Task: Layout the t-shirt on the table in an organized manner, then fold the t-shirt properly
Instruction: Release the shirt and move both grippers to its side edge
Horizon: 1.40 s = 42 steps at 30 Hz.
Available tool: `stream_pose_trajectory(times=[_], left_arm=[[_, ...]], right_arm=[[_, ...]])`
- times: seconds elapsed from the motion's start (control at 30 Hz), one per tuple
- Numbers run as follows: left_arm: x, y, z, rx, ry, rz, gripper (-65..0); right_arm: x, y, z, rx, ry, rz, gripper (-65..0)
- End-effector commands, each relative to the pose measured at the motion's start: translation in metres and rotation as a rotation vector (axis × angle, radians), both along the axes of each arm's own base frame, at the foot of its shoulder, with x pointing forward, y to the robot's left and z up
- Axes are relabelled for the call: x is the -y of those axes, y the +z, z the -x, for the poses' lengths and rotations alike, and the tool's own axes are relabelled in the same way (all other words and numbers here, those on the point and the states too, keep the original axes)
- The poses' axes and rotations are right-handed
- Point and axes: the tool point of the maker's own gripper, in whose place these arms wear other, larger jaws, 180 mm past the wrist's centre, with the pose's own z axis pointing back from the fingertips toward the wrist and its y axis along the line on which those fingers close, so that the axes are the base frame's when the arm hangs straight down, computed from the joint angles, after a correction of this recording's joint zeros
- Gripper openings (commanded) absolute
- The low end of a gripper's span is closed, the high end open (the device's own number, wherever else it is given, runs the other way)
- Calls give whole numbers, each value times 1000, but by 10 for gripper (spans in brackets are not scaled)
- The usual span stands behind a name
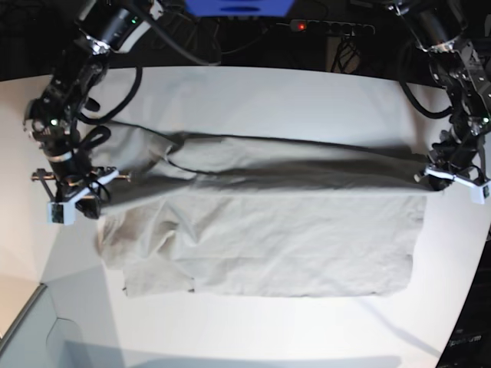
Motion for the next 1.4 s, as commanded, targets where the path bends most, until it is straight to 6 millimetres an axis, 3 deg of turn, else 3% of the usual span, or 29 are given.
stream_pose_trajectory(times=[0.0,0.27,0.43,0.53,0.73,0.83,0.97,1.1,1.37], left_arm=[[-8,19,-12,59,2,-26,-650],[-7,19,-24,67,7,-12,-650],[-9,8,-30,35,8,16,-625],[-1,5,-35,12,-53,-5,-497],[-7,22,-39,60,-35,-25,-119],[-4,32,-39,83,-43,-42,-17],[-4,6,-14,12,-39,-36,-7],[-5,-34,2,-77,-11,26,-6],[-14,-50,-5,6,57,36,-9]], right_arm=[[-3,13,-11,53,21,-7,-650],[-16,-18,-20,-20,81,-50,-650],[-13,-21,-21,-37,97,-31,-650],[-6,-20,-20,-39,96,-14,-597],[15,-10,-8,-24,48,25,-407],[26,-3,5,-10,5,42,-360],[25,-10,32,-42,-2,60,-355],[20,-24,52,-87,-6,47,-355],[19,-44,79,-157,-6,45,-355]])
